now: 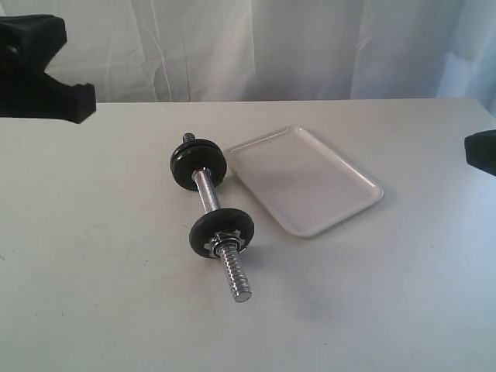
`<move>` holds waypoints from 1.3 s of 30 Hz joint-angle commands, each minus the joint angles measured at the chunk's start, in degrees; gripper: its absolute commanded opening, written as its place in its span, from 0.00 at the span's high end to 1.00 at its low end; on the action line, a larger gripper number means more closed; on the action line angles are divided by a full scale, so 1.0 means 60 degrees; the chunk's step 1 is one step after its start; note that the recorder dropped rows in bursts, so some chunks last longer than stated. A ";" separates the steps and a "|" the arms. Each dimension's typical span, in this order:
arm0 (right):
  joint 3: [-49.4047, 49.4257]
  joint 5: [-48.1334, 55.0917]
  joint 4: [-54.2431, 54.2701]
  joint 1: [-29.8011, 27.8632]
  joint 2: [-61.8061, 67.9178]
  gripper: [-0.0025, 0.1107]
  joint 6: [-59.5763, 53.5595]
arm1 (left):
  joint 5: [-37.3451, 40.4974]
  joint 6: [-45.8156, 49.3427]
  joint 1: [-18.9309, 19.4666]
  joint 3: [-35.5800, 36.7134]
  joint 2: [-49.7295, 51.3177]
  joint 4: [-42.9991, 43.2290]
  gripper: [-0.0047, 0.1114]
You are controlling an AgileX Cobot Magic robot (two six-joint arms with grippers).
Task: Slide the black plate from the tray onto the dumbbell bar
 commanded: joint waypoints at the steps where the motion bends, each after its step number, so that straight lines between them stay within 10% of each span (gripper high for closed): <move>1: 0.0041 -0.0054 0.0045 -0.0069 -0.0049 0.98 -0.0058 | 0.1476 0.0263 -0.0040 0.0032 -0.0098 -0.0133 0.96; 13: 0.0041 -0.0033 0.0040 -0.0069 -0.0049 0.98 -0.0058 | 0.5247 -0.1191 0.0596 0.0032 -0.1162 0.1442 0.96; 31: 0.0041 -0.0033 0.0040 -0.0069 -0.0049 0.98 -0.0058 | 0.8306 -0.7135 0.6532 0.2346 -0.4610 0.6405 0.96; 39: 0.0041 -0.0033 0.0040 -0.0069 -0.0049 0.98 -0.0058 | 0.8333 -1.0530 0.7996 0.4070 -0.6349 0.9378 0.96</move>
